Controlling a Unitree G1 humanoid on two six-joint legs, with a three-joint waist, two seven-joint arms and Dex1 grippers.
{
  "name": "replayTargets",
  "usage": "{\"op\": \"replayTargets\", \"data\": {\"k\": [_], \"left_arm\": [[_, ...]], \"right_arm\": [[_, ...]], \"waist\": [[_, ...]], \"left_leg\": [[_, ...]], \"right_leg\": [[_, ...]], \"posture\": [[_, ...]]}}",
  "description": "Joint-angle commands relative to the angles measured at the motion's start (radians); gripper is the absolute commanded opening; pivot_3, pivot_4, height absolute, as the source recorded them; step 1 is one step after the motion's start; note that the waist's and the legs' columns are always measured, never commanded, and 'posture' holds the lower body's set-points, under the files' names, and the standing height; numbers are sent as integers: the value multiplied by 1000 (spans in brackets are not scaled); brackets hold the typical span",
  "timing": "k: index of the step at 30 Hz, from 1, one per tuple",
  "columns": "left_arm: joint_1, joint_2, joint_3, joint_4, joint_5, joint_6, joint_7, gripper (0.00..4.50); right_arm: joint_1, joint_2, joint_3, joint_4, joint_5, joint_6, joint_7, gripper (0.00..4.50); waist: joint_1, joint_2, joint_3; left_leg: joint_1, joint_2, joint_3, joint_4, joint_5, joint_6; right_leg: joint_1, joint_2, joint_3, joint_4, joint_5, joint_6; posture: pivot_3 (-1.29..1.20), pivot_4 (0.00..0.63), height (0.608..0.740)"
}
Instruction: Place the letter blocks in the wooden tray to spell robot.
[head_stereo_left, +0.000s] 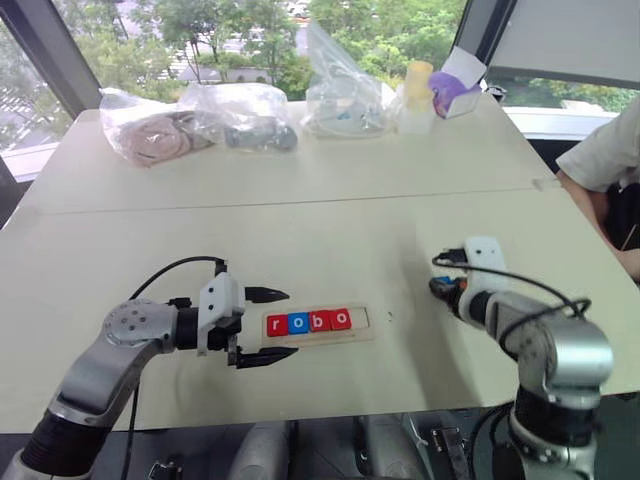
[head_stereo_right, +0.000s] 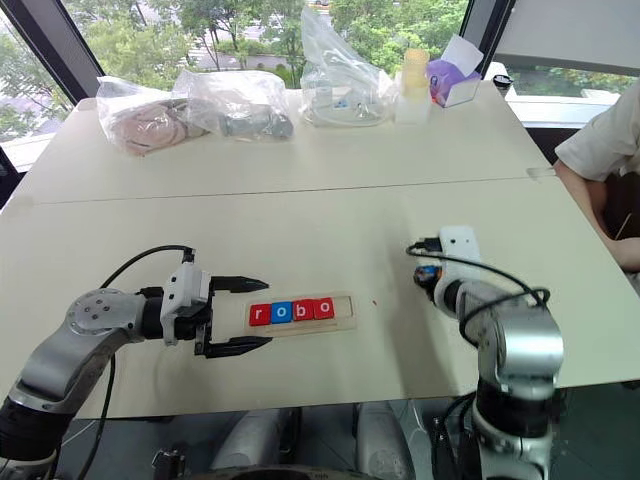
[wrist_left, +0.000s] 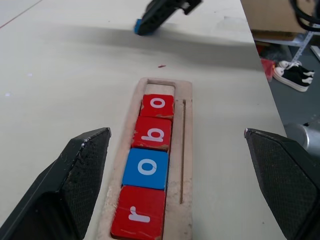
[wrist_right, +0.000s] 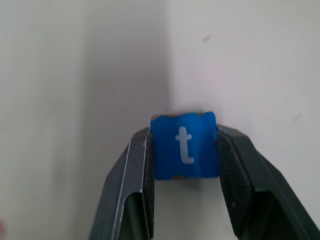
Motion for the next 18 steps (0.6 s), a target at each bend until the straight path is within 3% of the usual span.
{"op": "replayTargets", "data": {"k": [1,11,13,16,18], "left_arm": [[-12,-8,-7,-10,-2,-20,-8,4500],[-33,-19,-15,9,5,-28,-6,4500],[-32,-20,-15,9,6,-29,-3,4500],[-31,-21,-15,8,6,-30,1,4500],[-33,-22,-15,9,7,-31,2,4500]], "right_arm": [[41,13,-10,-87,96,22,-34,1153],[70,-33,-47,-86,391,22,-180,1153],[23,-141,-28,-61,469,22,-143,2201],[-61,-393,22,-9,535,22,-8,3612],[-96,-486,43,30,549,22,38,3612]], "waist": [[-2,0,0],[-2,0,0],[-2,1,0],[-1,1,1],[0,-1,0]], "left_leg": [[0,0,0,0,0,0],[0,0,0,1,0,0],[0,0,0,1,0,0],[0,0,1,2,0,0],[0,0,1,2,0,0]], "right_leg": [[0,0,0,0,0,0],[0,0,0,0,0,0],[0,0,0,0,0,0],[1,0,0,-1,-2,-2],[2,0,-1,-2,-2,-3]], "posture": [[0,150,740],[0,150,740],[0,150,740],[0,150,740],[0,150,740]]}}
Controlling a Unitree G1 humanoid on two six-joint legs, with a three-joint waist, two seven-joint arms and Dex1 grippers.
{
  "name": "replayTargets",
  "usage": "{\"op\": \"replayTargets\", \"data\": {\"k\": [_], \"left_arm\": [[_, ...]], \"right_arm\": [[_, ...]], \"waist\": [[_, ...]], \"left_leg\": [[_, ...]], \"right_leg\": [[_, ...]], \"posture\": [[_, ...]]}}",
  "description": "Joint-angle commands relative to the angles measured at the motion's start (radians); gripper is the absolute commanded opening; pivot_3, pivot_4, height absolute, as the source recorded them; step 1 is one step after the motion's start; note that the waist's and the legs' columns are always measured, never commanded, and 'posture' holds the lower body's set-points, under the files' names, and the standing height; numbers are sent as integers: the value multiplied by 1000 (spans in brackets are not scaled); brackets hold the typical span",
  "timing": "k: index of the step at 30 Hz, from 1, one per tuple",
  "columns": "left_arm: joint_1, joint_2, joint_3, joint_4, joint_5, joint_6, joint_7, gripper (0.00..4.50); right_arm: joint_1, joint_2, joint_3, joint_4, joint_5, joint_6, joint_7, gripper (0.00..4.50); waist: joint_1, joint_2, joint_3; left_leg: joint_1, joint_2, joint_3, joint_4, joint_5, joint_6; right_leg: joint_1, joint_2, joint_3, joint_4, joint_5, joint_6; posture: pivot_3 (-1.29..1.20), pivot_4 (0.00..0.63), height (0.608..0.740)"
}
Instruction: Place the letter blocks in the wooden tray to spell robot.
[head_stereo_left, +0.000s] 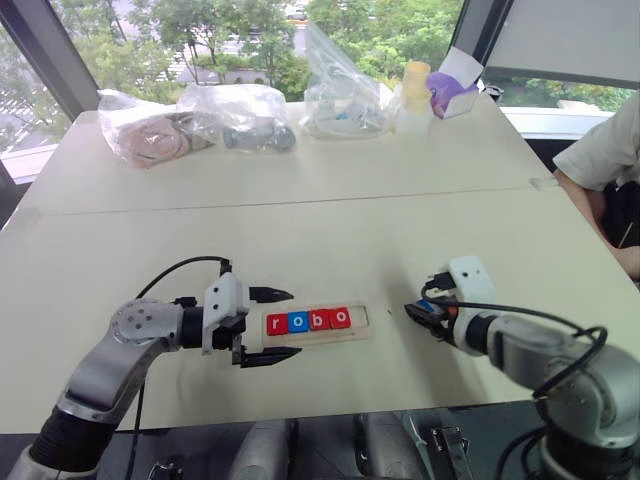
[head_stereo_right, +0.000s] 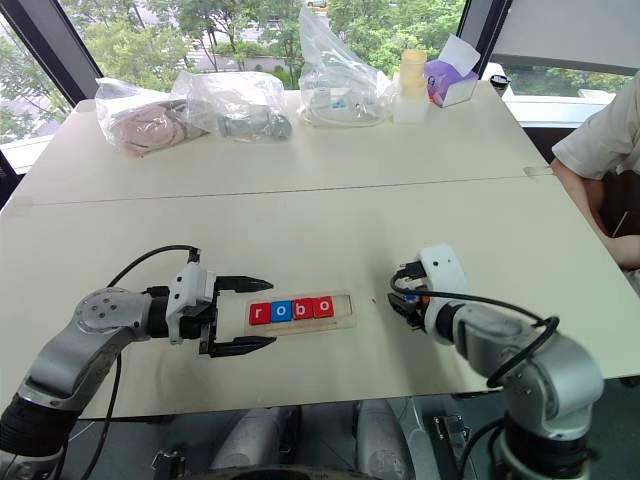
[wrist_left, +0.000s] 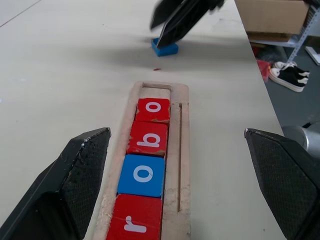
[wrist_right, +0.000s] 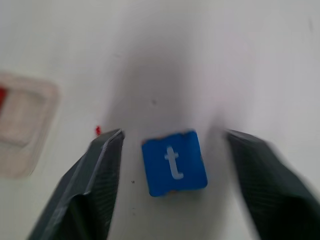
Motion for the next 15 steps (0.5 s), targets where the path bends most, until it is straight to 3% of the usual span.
{"op": "replayTargets", "data": {"k": [1,4,7,11,15], "left_arm": [[-14,-4,8,-8,-3,-16,1,4500],[-18,-4,10,-8,-5,-14,1,4500],[-25,-3,11,-5,-4,-13,-1,4500],[-36,-1,13,0,-5,-11,-3,4500],[-40,2,15,3,-5,-11,-4,4500]], "right_arm": [[-45,-82,23,37,27,3,85,3612],[-48,-281,99,178,-43,-319,381,3612],[51,-408,194,283,-228,-800,654,3612],[61,-465,318,497,-401,-1253,940,3612],[-53,-420,400,698,-498,-1484,1090,3612]], "waist": [[1,-3,-1],[3,-1,0],[2,-2,0],[-2,-2,0],[-6,0,1]], "left_leg": [[0,1,-1,-1,0,0],[0,1,-1,-1,0,0],[0,-1,0,-1,-1,1],[0,0,0,-1,-1,2],[1,0,1,0,-1,2]], "right_leg": [[0,0,-1,0,0,0],[0,0,-2,0,1,3],[2,-1,-3,-2,0,5],[3,-1,-3,-4,0,6],[3,-1,-1,-2,0,6]], "posture": [[0,150,740],[0,150,740],[0,150,740],[0,150,740],[0,150,740]]}}
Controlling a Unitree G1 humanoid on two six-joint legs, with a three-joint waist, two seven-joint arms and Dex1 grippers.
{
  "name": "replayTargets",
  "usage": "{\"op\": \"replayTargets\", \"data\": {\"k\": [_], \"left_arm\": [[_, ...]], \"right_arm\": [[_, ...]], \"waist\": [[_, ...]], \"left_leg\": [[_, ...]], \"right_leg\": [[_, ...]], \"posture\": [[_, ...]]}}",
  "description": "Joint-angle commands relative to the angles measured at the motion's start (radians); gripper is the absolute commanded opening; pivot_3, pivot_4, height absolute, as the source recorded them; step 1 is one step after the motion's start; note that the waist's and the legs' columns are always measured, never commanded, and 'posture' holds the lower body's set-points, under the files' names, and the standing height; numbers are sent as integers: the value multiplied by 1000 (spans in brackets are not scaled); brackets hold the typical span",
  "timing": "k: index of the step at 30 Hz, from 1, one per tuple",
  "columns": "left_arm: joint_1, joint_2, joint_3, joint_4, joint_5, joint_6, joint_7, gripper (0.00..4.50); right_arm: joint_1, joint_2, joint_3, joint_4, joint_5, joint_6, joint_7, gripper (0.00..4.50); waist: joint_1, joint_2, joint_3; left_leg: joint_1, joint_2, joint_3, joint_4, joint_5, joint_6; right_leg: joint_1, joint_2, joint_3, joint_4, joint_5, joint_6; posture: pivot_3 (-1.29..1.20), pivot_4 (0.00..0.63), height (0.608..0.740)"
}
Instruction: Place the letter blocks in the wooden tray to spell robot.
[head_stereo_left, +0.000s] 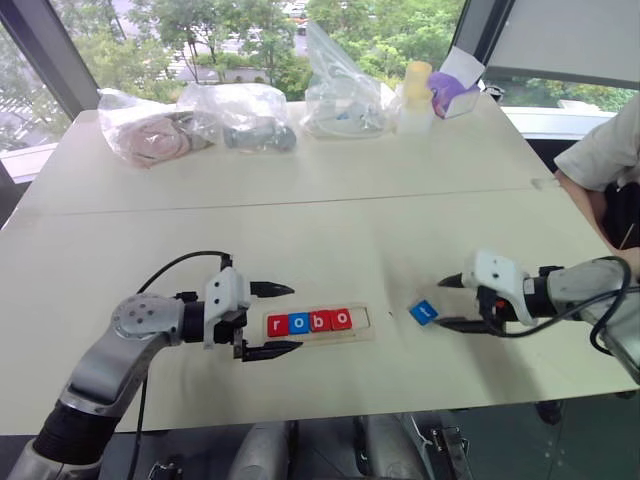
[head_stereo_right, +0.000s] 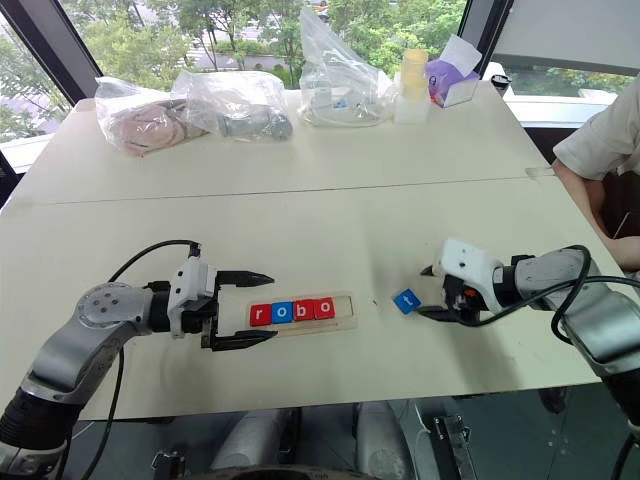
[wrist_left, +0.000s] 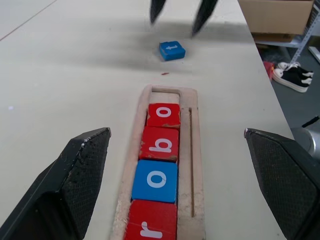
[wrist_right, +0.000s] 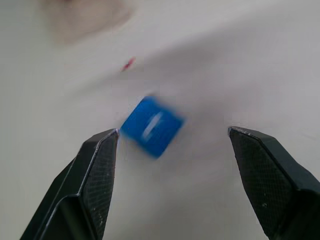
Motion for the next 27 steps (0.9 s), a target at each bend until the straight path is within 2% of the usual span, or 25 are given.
{"op": "replayTargets", "data": {"k": [1,5,10,27], "left_arm": [[-8,7,16,-15,-7,-10,-4,4500],[-4,6,20,-22,-7,-9,5,4500],[8,10,24,-34,-7,-8,14,4500],[13,16,31,-37,-6,-10,19,4500]], "right_arm": [[-101,31,35,134,-83,-194,112,3612],[-192,91,91,299,-164,-323,187,3612],[-252,150,112,409,-204,-389,245,3612],[-293,244,119,446,-237,-443,333,3612]], "waist": [[0,0,0],[5,0,0],[8,0,0],[5,0,0]], "left_leg": [[0,0,0,0,0,0],[0,0,-1,0,0,-1],[0,0,-1,0,0,-1],[0,0,-2,0,0,-1]], "right_leg": [[0,0,0,1,0,0],[0,0,0,1,0,-1],[-1,-1,1,1,0,-1],[-1,0,1,2,0,-1]], "posture": [[0,150,740],[0,150,740],[0,150,740],[0,150,740]]}}
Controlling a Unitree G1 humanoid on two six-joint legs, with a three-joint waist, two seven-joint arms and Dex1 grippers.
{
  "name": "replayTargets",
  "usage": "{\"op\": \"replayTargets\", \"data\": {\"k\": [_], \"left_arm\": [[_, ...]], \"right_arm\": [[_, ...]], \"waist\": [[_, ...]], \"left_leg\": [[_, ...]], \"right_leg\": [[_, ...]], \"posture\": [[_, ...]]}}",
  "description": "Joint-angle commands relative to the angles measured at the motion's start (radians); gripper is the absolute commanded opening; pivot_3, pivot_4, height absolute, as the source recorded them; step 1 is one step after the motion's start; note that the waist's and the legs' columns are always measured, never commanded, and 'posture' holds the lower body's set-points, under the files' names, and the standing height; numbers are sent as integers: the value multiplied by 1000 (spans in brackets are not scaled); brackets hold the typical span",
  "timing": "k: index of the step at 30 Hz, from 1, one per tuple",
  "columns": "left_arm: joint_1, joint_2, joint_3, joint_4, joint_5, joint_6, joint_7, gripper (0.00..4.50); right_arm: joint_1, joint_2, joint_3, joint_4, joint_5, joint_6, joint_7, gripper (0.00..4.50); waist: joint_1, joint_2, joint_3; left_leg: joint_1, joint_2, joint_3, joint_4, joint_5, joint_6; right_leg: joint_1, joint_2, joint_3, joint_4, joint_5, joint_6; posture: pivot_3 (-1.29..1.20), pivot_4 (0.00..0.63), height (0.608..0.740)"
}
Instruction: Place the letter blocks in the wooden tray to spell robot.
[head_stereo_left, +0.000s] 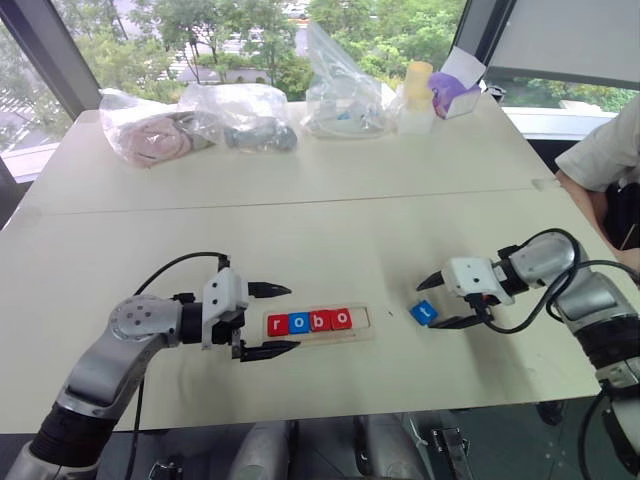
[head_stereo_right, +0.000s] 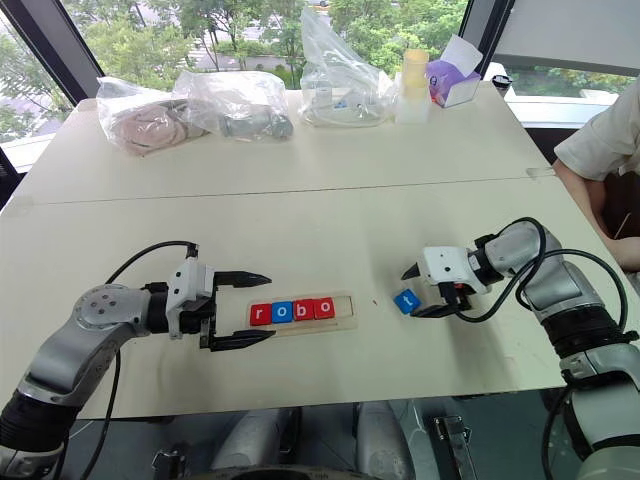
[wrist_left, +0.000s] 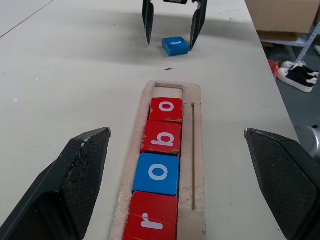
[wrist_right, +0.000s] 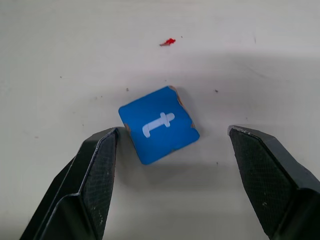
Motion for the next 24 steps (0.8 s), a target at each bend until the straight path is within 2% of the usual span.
{"op": "replayTargets", "data": {"k": [1,2,4,5,8,9,14,20,24], "left_arm": [[-4,9,25,-33,-6,-10,6,4500],[-4,9,25,-33,-6,-9,7,4500],[-3,8,25,-35,-7,-9,9,4500],[-2,8,26,-35,-7,-8,10,4500],[-1,8,25,-37,-7,-7,14,4500],[-1,8,25,-37,-7,-7,15,4500],[-3,7,21,-37,-8,-7,18,4500],[-5,4,17,-39,-8,-6,20,4500],[-5,7,17,-41,-11,-3,19,4500]], "right_arm": [[-2,14,3,-1,-6,-10,14,3612],[-1,16,2,-1,-6,-12,16,3612],[2,20,0,-6,-3,-9,17,3068],[4,24,-4,-15,3,-1,16,2733],[10,30,-18,-45,22,32,14,1231],[11,30,-20,-51,23,39,12,1119],[33,17,-44,-126,30,128,-19,1120],[27,46,-41,-399,93,513,-96,1120],[11,84,-3,-518,104,677,-145,1120]], "waist": [[0,0,0],[1,0,0],[1,0,0],[0,0,0],[-1,0,0],[0,0,0],[2,0,0],[2,0,0],[4,0,0]], "left_leg": [[0,0,0,0,0,0],[0,0,0,0,0,0],[0,0,0,0,0,0],[0,0,0,0,0,0],[0,0,0,0,0,0],[0,0,0,0,0,0],[0,0,0,0,0,-1],[0,0,0,0,0,-1],[-1,0,-1,0,0,-1]], "right_leg": [[0,0,0,0,0,0],[0,0,0,0,0,0],[0,0,0,0,0,0],[0,0,0,0,0,0],[0,0,0,0,0,0],[0,0,0,0,0,0],[0,0,0,0,0,-1],[-2,-1,1,1,0,-1],[-2,-1,1,1,0,-1]], "posture": [[0,150,740],[0,150,740],[0,150,740],[0,150,740],[0,150,740],[0,150,740],[0,150,740],[0,150,740],[0,150,740]]}}
